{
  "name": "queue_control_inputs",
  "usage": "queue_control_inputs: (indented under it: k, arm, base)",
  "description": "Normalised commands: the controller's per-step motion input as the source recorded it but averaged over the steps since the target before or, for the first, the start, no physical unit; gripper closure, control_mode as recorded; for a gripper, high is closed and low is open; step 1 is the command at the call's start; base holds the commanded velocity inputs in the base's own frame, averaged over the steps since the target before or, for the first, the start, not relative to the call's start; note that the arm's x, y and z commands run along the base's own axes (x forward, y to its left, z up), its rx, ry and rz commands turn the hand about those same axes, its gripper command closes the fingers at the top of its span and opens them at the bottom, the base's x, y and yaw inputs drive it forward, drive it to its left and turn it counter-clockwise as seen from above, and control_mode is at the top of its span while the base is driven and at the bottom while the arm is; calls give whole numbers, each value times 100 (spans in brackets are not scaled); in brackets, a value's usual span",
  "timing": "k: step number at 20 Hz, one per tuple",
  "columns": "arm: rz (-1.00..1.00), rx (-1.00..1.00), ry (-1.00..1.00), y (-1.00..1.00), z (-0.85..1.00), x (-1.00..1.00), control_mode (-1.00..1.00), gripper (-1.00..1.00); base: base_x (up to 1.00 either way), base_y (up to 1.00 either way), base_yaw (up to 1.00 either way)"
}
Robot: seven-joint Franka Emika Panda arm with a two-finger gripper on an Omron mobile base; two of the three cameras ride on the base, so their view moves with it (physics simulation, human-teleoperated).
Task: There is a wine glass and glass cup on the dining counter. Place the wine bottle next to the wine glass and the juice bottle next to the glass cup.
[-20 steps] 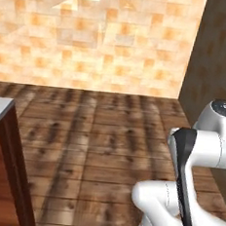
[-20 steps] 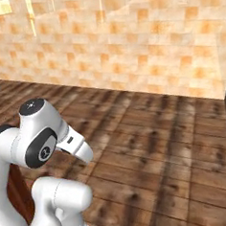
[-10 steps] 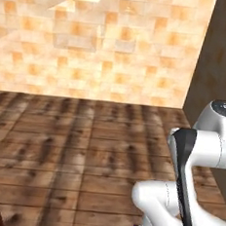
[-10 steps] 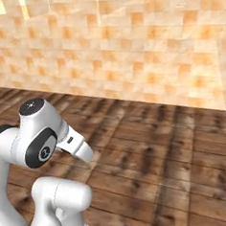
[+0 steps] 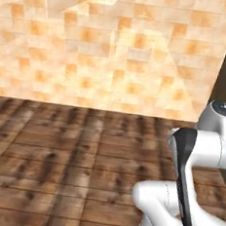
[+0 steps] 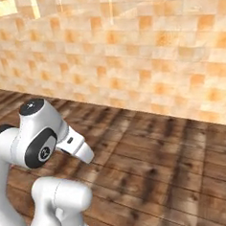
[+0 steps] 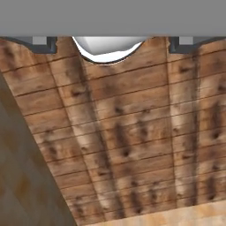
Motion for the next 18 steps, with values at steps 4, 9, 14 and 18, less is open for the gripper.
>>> queue_control_inputs:
  k: [4,9,14,18]
  arm:
    - [0,0,0,0,0,0,100,-100]
    - [0,0,0,0,0,0,100,-100]
    - [0,0,0,0,0,0,100,-100]
    - [0,0,0,0,0,0,100,-100]
  base:
    - [70,0,43]
    - [61,0,51]
    - [55,0,53]
    - [48,0,57]
